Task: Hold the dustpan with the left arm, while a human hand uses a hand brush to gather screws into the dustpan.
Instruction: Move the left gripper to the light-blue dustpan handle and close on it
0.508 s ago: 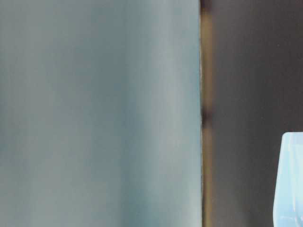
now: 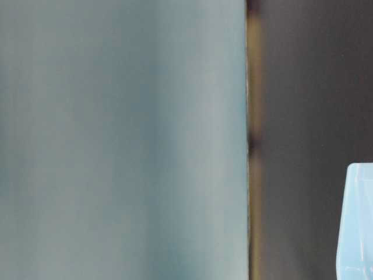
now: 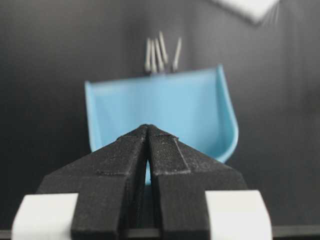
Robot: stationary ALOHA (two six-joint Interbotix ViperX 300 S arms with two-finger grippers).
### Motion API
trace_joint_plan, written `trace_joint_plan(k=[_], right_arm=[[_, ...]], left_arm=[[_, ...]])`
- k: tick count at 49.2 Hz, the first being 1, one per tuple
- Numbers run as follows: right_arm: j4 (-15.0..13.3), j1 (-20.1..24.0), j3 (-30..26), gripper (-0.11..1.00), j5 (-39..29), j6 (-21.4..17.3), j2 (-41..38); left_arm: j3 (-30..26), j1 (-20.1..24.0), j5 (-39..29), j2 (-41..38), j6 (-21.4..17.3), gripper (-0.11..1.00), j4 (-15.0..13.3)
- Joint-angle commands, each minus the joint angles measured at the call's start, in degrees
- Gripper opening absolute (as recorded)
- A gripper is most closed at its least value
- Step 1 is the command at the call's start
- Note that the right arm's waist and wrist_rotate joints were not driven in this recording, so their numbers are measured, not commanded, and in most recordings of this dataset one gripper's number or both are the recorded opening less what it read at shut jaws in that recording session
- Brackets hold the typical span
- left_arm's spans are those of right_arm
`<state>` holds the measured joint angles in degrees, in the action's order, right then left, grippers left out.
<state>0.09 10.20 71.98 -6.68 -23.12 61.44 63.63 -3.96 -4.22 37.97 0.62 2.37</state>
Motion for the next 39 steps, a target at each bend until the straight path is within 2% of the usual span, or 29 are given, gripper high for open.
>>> trace_joint_plan(k=[1,5,15,18,22,26,30,33,39], right_arm=[[0.2,0.0,0.4,0.00,-2.9,0.0,1.4],[0.2,0.0,1.3,0.00,-2.6,-0.1,3.0],[0.1,0.0,5.3,0.00,-0.3,-0.1,8.6],[0.2,0.0,6.4,0.00,0.0,0.0,10.5],[0.2,0.0,8.0,0.00,-0.5,-0.1,13.4],[0.2,0.0,9.3,0.00,-1.4,0.0,15.9],[0.1,0.0,10.4,0.00,-3.2,-0.1,18.2],[0.2,0.0,11.0,0.00,-4.6,-0.1,19.7],[0.2,0.0,11.3,0.00,-5.4,-0.1,22.1]], left_arm=[[-1.3,-0.3,0.4,-3.1,0.2,0.00,0.2],[-0.9,-0.4,1.0,-5.4,1.0,0.00,0.3],[1.1,-1.1,6.7,-10.5,7.0,0.04,0.2],[1.9,-1.2,7.9,-12.0,9.0,0.16,0.2],[2.5,-1.5,9.7,-13.7,10.5,0.40,0.3],[3.4,-1.8,11.4,-15.0,11.0,0.65,0.3],[4.7,-2.0,13.3,-16.3,11.0,0.84,0.2],[5.5,-2.0,16.2,-17.1,11.1,0.90,0.2],[8.3,-2.1,24.8,-19.3,11.4,0.88,0.2]])
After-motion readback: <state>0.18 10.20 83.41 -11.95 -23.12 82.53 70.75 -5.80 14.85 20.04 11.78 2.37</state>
